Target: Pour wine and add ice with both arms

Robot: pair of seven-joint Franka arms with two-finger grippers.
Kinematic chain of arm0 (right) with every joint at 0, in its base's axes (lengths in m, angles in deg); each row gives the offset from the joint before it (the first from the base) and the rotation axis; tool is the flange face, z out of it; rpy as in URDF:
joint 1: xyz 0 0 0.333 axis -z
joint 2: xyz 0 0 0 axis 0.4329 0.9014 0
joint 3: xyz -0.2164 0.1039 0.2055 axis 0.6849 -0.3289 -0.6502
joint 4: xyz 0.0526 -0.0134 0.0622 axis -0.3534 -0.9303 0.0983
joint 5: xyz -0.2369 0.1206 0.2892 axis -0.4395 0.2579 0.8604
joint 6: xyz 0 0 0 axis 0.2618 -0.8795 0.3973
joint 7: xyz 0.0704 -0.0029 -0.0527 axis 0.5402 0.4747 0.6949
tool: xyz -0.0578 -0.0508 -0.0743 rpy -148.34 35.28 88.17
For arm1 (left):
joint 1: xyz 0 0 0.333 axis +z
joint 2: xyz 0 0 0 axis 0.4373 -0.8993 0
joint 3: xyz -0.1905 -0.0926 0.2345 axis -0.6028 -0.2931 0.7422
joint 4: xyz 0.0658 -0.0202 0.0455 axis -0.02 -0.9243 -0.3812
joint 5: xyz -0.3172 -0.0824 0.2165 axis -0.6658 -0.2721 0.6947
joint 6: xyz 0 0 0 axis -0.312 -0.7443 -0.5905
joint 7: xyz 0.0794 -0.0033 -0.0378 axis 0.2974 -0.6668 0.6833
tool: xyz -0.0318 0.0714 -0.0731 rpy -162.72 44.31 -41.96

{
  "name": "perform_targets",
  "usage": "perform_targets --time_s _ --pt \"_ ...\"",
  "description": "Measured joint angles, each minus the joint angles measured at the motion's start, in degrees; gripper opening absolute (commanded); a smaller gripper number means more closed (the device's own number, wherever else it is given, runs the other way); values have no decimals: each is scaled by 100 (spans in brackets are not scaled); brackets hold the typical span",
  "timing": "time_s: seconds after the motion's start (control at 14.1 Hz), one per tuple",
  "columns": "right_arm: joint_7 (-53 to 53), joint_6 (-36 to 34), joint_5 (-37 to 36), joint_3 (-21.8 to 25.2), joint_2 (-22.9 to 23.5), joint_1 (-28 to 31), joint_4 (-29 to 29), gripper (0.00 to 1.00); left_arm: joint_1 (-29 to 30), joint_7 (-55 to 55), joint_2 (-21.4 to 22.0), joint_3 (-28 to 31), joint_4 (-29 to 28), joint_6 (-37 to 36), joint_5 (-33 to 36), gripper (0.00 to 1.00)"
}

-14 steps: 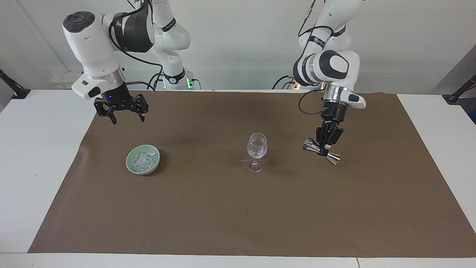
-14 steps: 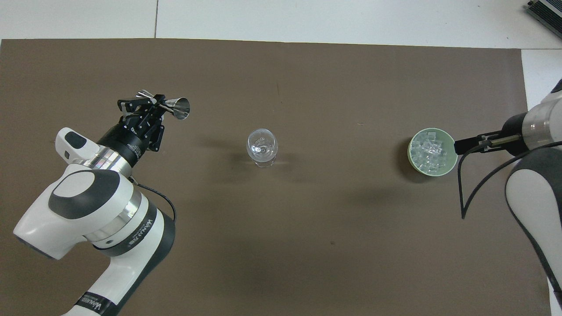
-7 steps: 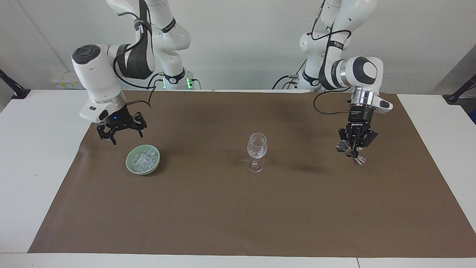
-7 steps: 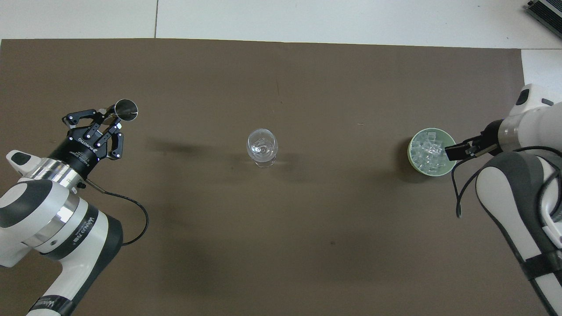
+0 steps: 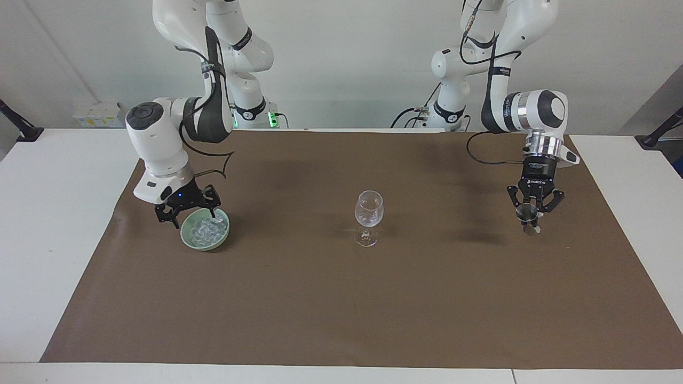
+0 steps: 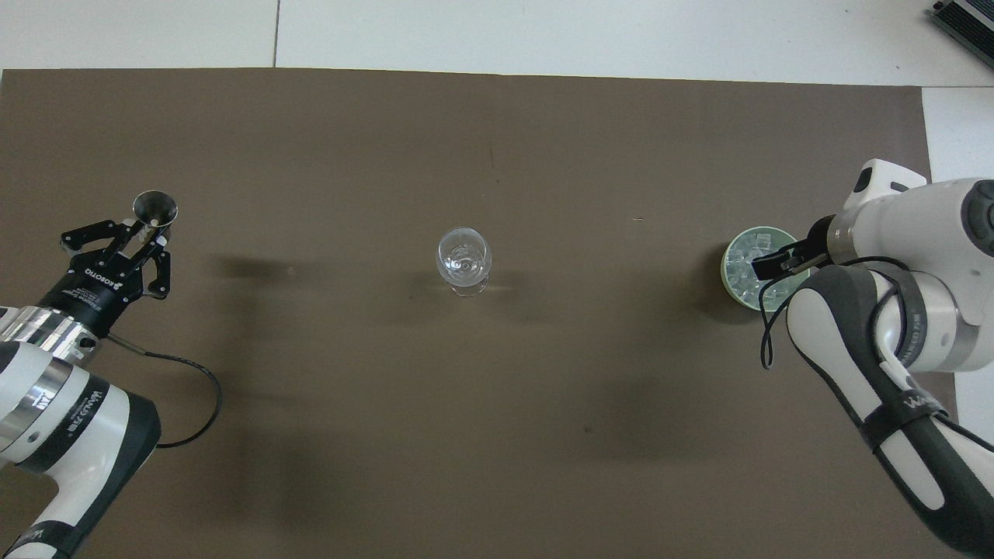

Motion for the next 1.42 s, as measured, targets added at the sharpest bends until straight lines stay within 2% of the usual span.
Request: perform_targets --time_s 0.21,0.28,0.5,0.71,0.92,1.42 --pt "0 183 0 0 101 -1 -150 100 422 291 -147 2 -165 -579 0 0" --pt "0 276 0 0 101 -1 -222 97 596 312 -270 5 -208 -816 0 0" --pt "0 365 0 0 102 -1 -341 78 956 314 -737 17 -237 -1338 3 0" --pt "0 409 0 0 102 -1 -402 66 1067 314 -1062 25 -217 -1584 3 0" --pt "0 467 0 1 102 -1 -434 63 1190 314 -1237 31 -153 -1794 3 0" --pt "0 592 0 21 113 9 -487 63 1424 404 -1522 38 38 -2159 26 0"
